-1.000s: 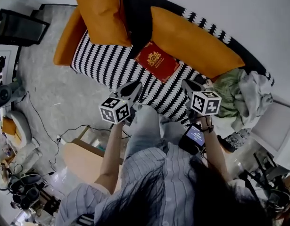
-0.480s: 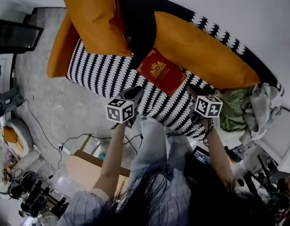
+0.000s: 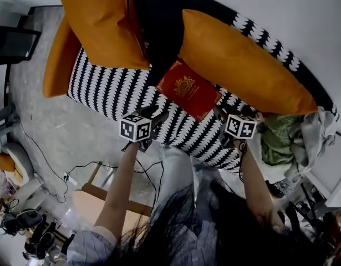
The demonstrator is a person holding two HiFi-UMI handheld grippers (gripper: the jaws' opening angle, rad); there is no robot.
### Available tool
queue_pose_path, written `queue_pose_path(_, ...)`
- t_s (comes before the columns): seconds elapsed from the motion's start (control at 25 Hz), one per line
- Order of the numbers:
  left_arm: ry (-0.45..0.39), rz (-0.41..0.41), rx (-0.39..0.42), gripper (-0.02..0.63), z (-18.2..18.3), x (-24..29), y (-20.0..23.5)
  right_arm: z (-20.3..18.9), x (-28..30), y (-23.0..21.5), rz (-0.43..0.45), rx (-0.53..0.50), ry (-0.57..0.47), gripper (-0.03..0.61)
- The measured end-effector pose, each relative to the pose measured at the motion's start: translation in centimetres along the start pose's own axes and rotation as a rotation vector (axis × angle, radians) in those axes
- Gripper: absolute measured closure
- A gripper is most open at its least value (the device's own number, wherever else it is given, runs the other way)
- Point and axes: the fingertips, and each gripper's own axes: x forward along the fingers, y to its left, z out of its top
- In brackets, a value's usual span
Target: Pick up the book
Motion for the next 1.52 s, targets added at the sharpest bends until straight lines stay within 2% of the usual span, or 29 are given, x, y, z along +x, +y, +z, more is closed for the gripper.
queue_pose_path(0.12, 0.031, 0.003, -0.037, 0.369, -0.8, 1.2, 2.2, -0.8, 1.8, 0.1, 0.017, -0.080, 0.057, 0.338)
queue_pose_path(0.2, 0.035, 0.006, -0.063, 0.351, -0.8, 1.7, 3.5, -1.2, 2.9, -0.3, 0.012, -0.098, 0.082, 0.324)
queue_pose_path(0.4, 0.054, -0.003, -0.108, 0.341, -0.9, 3.0, 5.9, -2.5, 4.7, -2.9, -0.044, -0.006, 0.111, 0.305)
queue_pose_path(0.56, 0.055, 0.005, -0.148, 0.321, -0.3, 4.3, 7.7, -1.5, 5.4, -4.1, -0.076, 0.049, 0.078, 0.299)
queue_pose_path(0.76, -0.005, -0.028, -0.313, 0.288, 0.8, 6.3, 9.3, -0.1, 6.3, -5.0, -0.079, 0.075, 0.049, 0.299)
queue_pose_path(0.92, -0.034, -0.021, -0.384, 0.286, 1.5, 7.5, 10.7, -0.1, 7.4, -5.7, -0.084, 0.105, 0.056, 0.298)
queue_pose_path(1.12, 0.005, -0.005, -0.371, 0.273, 0.8, 9.4, 10.3, -0.4, 7.2, -7.1, -0.075, 0.178, 0.031, 0.296)
queue_pose_path(1.32, 0.008, -0.055, -0.373, 0.270, 1.8, 9.4, 11.9, -0.6, 8.4, -5.8, -0.028, 0.324, -0.008, 0.276)
queue_pose_path(1.52, 0.080, -0.058, -0.297, 0.270, 1.0, 11.4, 10.4, -1.0, 7.6, -7.0, 0.016, 0.441, -0.052, 0.276)
